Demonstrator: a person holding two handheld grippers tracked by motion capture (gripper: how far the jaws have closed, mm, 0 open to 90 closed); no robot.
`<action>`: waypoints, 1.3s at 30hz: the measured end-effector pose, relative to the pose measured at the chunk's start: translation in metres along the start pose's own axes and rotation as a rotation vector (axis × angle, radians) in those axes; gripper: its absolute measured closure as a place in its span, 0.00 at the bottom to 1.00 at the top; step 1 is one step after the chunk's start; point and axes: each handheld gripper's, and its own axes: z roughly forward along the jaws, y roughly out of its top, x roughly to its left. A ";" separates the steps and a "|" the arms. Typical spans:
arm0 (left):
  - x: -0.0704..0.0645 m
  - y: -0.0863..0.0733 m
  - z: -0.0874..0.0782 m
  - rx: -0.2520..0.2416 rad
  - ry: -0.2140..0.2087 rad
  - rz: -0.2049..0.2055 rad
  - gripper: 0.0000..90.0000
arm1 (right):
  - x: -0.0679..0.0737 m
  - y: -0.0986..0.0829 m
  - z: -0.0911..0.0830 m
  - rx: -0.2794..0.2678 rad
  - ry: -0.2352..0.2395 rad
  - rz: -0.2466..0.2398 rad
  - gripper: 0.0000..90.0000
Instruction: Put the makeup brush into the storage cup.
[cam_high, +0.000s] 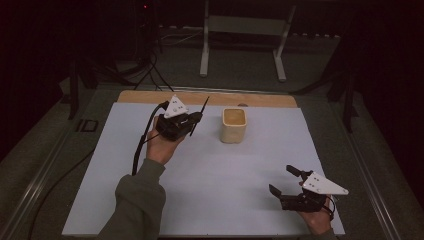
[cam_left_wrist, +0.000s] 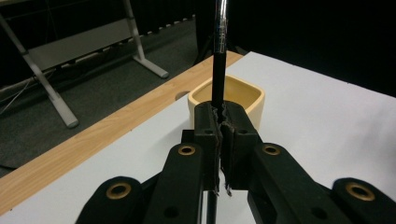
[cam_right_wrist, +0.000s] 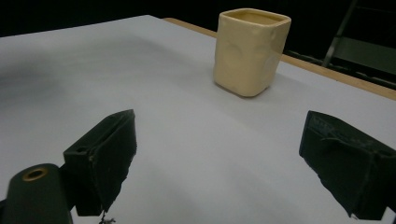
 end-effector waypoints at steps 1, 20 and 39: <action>0.000 0.000 0.000 -0.001 0.000 0.001 0.97 | 0.000 0.000 0.000 0.000 0.000 0.000 0.12; 0.003 0.003 0.017 -0.037 -0.022 -0.018 0.97 | 0.000 0.000 -0.001 -0.007 0.004 0.006 0.12; 0.007 0.007 0.032 -0.054 -0.018 -0.023 0.97 | 0.000 0.000 -0.002 -0.014 0.007 0.013 0.12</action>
